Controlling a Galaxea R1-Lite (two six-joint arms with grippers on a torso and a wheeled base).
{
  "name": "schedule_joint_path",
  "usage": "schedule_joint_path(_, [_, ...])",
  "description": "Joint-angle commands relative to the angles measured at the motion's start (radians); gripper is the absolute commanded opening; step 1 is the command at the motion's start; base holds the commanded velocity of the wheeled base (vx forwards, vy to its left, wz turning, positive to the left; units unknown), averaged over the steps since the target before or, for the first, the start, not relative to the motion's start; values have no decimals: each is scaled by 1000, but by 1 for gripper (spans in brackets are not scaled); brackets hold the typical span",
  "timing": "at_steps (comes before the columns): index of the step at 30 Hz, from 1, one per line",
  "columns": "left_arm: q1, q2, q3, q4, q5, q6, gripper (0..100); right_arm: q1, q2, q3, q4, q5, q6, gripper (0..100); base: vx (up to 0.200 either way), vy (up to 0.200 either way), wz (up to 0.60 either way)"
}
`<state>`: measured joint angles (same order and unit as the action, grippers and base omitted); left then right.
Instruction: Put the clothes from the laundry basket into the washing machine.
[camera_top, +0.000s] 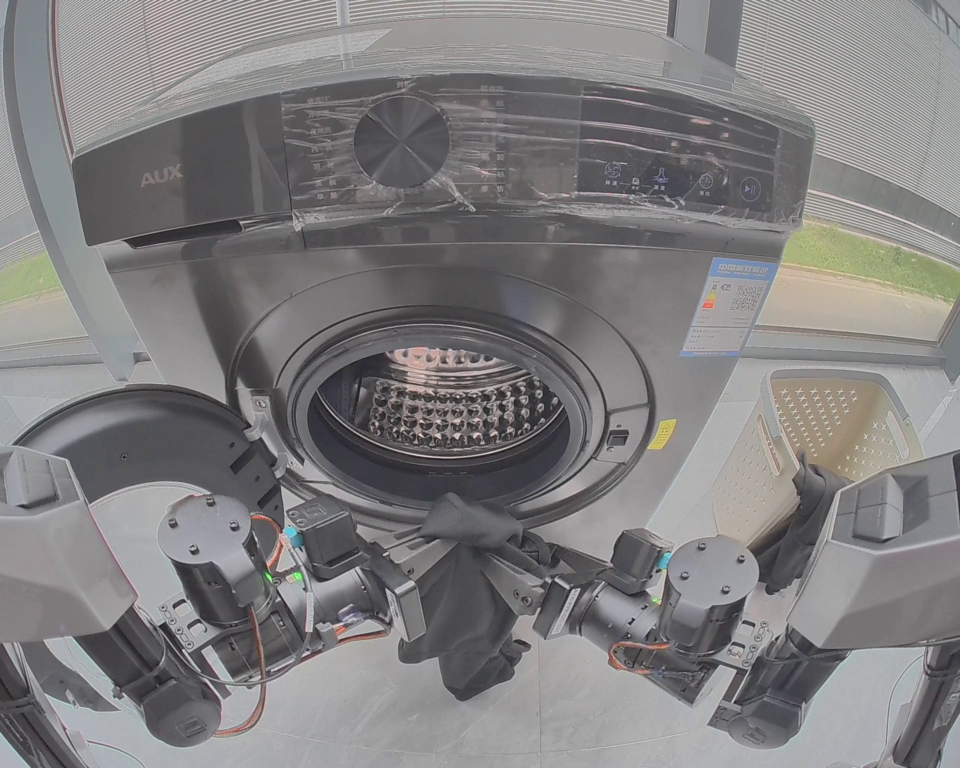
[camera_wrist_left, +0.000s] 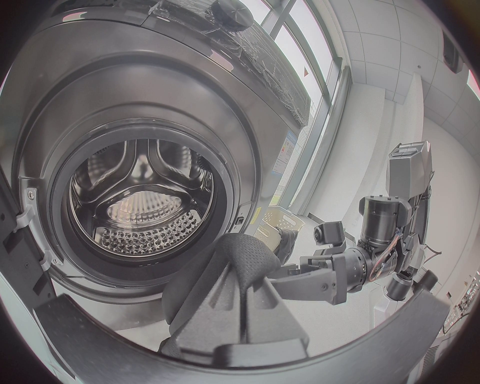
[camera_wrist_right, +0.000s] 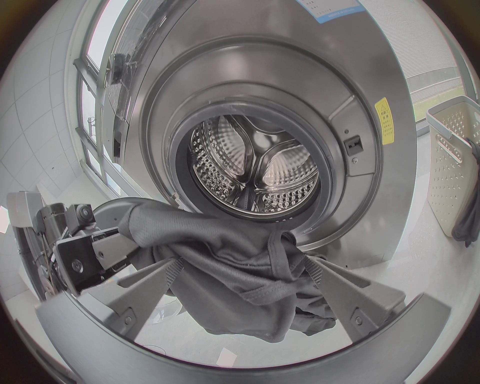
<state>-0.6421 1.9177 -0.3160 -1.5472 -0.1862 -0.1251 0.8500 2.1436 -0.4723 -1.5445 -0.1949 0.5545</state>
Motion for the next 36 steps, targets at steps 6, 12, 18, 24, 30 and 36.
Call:
schedule_joint_path(6, [-2, 0, 5, -1, 1, 1, 0, 18, 56, -8, -3, 0, -5, 100, 0, 0, 0])
schedule_joint_path(12, [-4, -5, 15, -1, 1, -1, 0, 14, 61, -32, -3, 0, -19, 0, 0, 0, 0])
schedule_joint_path(18, [-8, -3, 21, -1, 1, 1, 0, 21, 62, -22, -3, 0, -41, 0, 0, 0, 0])
schedule_joint_path(24, [-1, -2, 20, -1, 1, 1, 0, 37, 44, 34, -3, -1, -56, 0, 0, 0, 0])
schedule_joint_path(30, [32, -3, 11, -1, 2, -1, 0, 52, -18, 159, -2, 0, -61, 0, 0, 0, 0])
schedule_joint_path(36, [73, -3, 6, -1, 2, -1, 0, 47, -34, 253, -3, 0, -59, 0, 0, 0, 0])
